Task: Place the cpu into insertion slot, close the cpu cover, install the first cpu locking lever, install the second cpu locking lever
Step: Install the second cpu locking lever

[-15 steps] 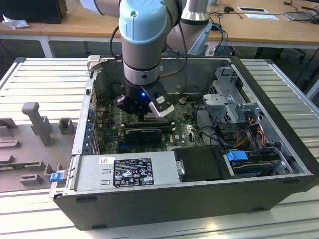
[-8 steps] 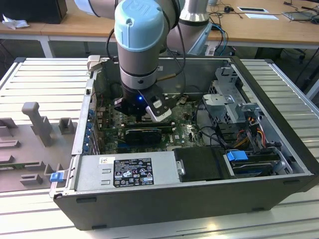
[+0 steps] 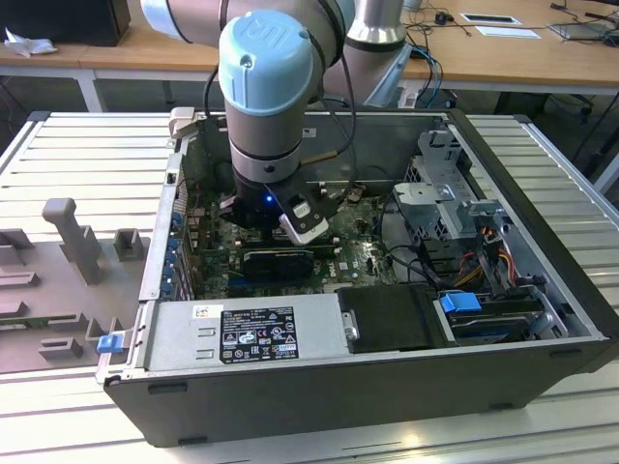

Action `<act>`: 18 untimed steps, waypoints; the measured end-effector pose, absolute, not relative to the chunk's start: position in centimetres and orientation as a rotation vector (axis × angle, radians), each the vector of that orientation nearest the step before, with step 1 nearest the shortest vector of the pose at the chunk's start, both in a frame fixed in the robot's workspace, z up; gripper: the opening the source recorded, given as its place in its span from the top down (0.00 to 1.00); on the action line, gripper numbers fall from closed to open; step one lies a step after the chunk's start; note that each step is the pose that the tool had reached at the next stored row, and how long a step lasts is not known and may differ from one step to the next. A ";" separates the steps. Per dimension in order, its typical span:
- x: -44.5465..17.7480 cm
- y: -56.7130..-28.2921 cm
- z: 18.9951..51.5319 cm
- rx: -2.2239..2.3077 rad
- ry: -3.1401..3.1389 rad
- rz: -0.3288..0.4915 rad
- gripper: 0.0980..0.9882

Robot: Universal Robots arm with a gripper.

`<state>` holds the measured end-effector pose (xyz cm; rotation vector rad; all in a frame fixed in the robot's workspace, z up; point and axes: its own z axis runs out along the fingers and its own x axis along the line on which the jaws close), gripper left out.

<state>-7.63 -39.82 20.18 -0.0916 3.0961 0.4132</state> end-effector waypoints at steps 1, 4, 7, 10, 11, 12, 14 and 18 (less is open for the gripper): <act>-7.6 -39.8 20.1 -0.091 3.096 0.417 0.99; -7.7 -39.8 19.9 -0.091 3.092 0.443 0.99; -7.7 -39.8 19.7 -0.091 3.088 0.467 0.99; -7.8 -39.8 19.6 -0.091 3.083 0.493 0.99; -7.8 -39.8 19.6 -0.091 3.080 0.508 0.99; -7.8 -39.8 19.6 -0.091 3.077 0.525 0.99; -7.8 -39.8 19.9 -0.090 3.075 0.537 0.99; -7.8 -39.8 21.6 -0.090 3.074 0.540 0.99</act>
